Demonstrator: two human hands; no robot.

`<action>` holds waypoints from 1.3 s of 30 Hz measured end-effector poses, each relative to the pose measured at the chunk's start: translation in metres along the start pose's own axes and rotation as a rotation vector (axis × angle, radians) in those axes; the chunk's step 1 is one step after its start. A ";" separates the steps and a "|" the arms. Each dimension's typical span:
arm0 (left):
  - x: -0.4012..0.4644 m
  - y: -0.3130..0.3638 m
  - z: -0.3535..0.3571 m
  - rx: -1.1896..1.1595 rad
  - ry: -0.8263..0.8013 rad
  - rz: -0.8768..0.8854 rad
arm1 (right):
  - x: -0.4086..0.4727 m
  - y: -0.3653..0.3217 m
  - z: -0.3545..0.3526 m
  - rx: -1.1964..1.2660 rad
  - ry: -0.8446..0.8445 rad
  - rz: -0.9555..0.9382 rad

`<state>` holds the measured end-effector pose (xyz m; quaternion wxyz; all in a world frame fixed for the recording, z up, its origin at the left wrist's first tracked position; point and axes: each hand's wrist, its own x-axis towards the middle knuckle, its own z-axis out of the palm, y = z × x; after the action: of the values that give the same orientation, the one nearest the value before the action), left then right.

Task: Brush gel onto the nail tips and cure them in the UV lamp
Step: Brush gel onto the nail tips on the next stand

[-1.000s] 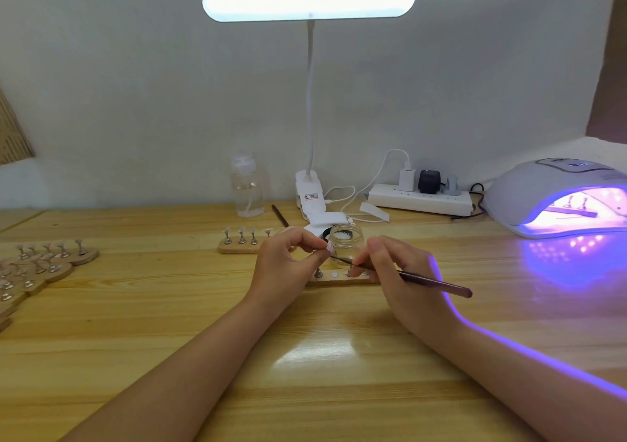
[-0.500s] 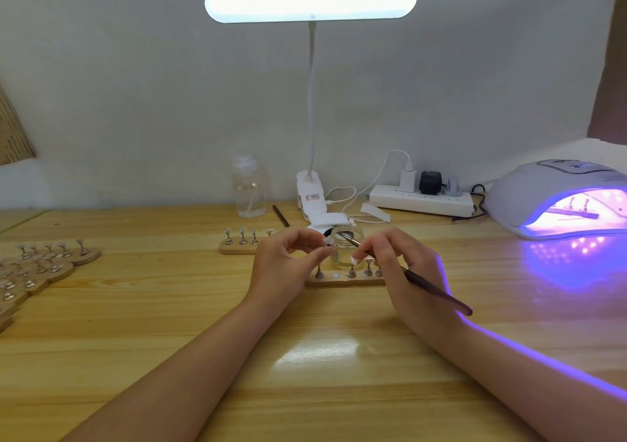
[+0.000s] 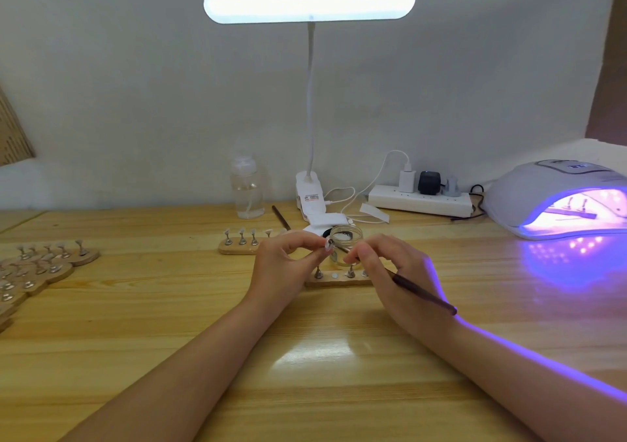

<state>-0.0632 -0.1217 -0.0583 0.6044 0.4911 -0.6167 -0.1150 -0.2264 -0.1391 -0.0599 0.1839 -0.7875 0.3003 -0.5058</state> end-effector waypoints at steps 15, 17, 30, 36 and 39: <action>0.000 -0.001 0.001 0.028 0.016 -0.002 | 0.000 0.000 0.000 0.039 0.051 -0.029; 0.000 -0.002 0.001 0.038 0.016 0.002 | 0.000 0.000 0.000 -0.020 0.046 -0.025; 0.000 -0.002 0.001 0.050 0.003 -0.003 | -0.001 0.000 0.001 -0.020 0.007 -0.049; 0.000 -0.003 0.001 0.042 0.012 -0.008 | 0.000 -0.001 0.000 -0.051 0.033 -0.049; 0.000 -0.002 0.001 0.043 0.007 -0.007 | -0.001 -0.001 0.001 -0.028 0.009 -0.065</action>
<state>-0.0632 -0.1230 -0.0601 0.5953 0.5065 -0.6153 -0.1019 -0.2255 -0.1374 -0.0602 0.1548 -0.7971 0.2824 -0.5108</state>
